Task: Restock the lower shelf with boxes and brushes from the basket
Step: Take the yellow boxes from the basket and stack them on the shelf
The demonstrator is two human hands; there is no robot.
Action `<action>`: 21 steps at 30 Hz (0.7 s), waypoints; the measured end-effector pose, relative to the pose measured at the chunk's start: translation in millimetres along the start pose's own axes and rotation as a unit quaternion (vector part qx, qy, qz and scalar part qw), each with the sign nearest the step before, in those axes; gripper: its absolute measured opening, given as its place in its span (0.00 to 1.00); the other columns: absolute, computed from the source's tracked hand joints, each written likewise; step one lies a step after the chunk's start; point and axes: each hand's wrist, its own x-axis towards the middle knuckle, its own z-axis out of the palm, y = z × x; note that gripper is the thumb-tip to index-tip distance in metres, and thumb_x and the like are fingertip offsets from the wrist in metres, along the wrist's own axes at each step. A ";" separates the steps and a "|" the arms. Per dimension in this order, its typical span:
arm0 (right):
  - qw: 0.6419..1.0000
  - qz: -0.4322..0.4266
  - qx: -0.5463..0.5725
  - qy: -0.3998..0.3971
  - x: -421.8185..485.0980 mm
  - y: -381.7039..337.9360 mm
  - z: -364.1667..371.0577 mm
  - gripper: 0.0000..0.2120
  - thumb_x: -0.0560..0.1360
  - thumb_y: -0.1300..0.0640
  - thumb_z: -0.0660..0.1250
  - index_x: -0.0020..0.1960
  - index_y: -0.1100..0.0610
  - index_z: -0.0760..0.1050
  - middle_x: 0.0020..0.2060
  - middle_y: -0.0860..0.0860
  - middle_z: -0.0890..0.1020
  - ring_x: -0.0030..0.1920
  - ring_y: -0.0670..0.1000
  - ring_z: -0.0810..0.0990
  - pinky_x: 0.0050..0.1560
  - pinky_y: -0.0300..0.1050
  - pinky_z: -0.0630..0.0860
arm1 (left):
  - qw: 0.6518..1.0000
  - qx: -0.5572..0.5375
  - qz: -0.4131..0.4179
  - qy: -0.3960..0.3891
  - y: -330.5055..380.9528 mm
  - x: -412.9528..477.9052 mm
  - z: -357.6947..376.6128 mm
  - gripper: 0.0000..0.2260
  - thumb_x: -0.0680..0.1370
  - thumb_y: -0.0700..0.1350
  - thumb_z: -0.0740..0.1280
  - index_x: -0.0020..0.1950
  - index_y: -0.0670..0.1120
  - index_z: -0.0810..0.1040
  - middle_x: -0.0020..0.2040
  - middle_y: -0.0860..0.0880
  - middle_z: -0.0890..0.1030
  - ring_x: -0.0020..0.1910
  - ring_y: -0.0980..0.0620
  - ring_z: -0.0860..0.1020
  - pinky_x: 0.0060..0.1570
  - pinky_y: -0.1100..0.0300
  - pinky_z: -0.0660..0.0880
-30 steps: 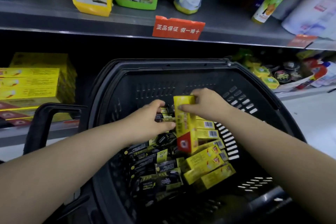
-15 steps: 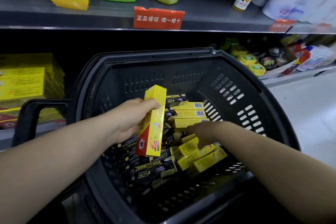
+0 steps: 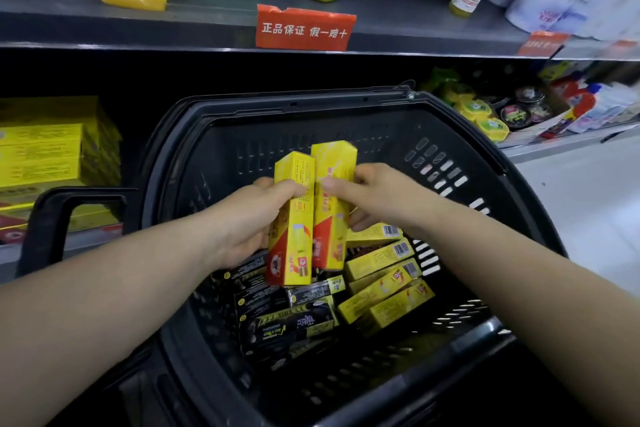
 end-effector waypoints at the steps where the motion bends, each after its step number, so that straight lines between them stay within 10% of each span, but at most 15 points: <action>1: 1.000 0.001 0.010 -0.008 -2.6 -2.4 6.0 0.19 0.74 0.40 0.64 0.47 0.57 0.74 0.37 0.54 0.84 0.34 0.49 0.84 0.36 0.41 0.82 | 1.000 0.005 0.004 -0.009 -0.5 -0.2 0.0 0.17 0.77 0.51 0.65 0.63 0.46 0.70 0.42 0.47 0.85 0.36 0.52 0.84 0.33 0.59 0.79; 8: 0.988 -0.018 0.121 -0.096 0.7 7.7 2.3 0.20 0.80 0.45 0.53 0.49 0.61 0.73 0.39 0.54 0.83 0.38 0.50 0.84 0.42 0.42 0.80 | 0.998 0.048 0.032 -0.028 1.3 -7.3 -2.9 0.30 0.63 0.50 0.73 0.64 0.46 0.73 0.50 0.46 0.84 0.45 0.49 0.84 0.35 0.59 0.80; 11: 0.981 -0.037 -0.118 -0.149 12.2 30.6 -2.3 0.16 0.79 0.48 0.59 0.55 0.60 0.75 0.50 0.55 0.82 0.51 0.54 0.81 0.53 0.47 0.76 | 0.998 0.061 0.017 -0.013 0.3 -6.8 -3.5 0.27 0.66 0.44 0.74 0.64 0.45 0.73 0.49 0.45 0.85 0.43 0.50 0.84 0.33 0.60 0.78; 16: 0.813 0.069 -0.464 -0.347 16.7 73.9 26.1 0.26 0.77 0.46 0.62 0.71 0.57 0.65 0.68 0.53 0.69 0.62 0.55 0.71 0.54 0.45 0.70 | 0.997 0.071 -0.003 0.018 -1.1 -3.1 -8.6 0.21 0.68 0.42 0.74 0.59 0.43 0.76 0.48 0.43 0.84 0.44 0.47 0.83 0.37 0.57 0.77; 21: 0.780 0.125 -0.472 -0.391 22.5 92.1 46.9 0.35 0.77 0.36 0.55 0.76 0.56 0.55 0.74 0.54 0.60 0.73 0.57 0.59 0.66 0.52 0.62 | 0.997 0.073 0.001 0.038 -2.0 -0.7 -11.2 0.17 0.69 0.41 0.74 0.56 0.43 0.78 0.46 0.45 0.84 0.42 0.50 0.82 0.36 0.59 0.75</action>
